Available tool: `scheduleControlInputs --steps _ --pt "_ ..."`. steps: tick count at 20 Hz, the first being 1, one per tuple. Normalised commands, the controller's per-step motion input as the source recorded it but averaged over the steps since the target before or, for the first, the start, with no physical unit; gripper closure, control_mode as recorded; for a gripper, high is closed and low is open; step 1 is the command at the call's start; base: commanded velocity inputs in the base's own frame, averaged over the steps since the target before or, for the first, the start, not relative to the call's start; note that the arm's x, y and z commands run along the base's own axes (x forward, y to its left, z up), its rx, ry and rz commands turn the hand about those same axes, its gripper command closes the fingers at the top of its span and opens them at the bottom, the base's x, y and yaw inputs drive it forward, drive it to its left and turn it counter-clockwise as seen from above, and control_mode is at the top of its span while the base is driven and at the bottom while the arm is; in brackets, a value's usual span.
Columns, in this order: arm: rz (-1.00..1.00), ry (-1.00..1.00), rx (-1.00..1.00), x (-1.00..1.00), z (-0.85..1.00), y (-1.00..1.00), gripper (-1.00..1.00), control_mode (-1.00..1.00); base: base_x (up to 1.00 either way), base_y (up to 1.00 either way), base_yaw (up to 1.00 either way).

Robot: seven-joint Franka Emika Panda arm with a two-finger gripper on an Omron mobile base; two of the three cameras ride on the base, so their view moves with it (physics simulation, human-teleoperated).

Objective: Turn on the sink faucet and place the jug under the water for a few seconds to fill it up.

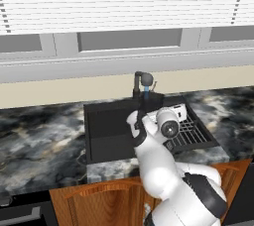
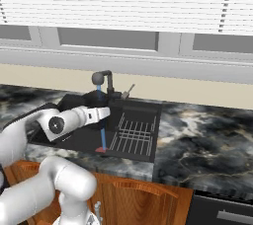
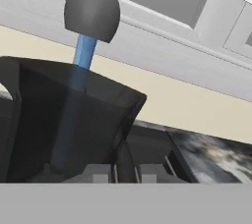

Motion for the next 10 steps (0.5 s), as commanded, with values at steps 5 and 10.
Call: scheduleControlInputs --steps 5,10 --pt "-0.07 0.0 0.0 0.0 -0.02 0.0 1.0 -1.0 0.0 0.0 0.0" --pt "-0.07 0.0 0.0 0.05 -0.01 0.0 1.0 -1.0 0.0 0.0 0.0"
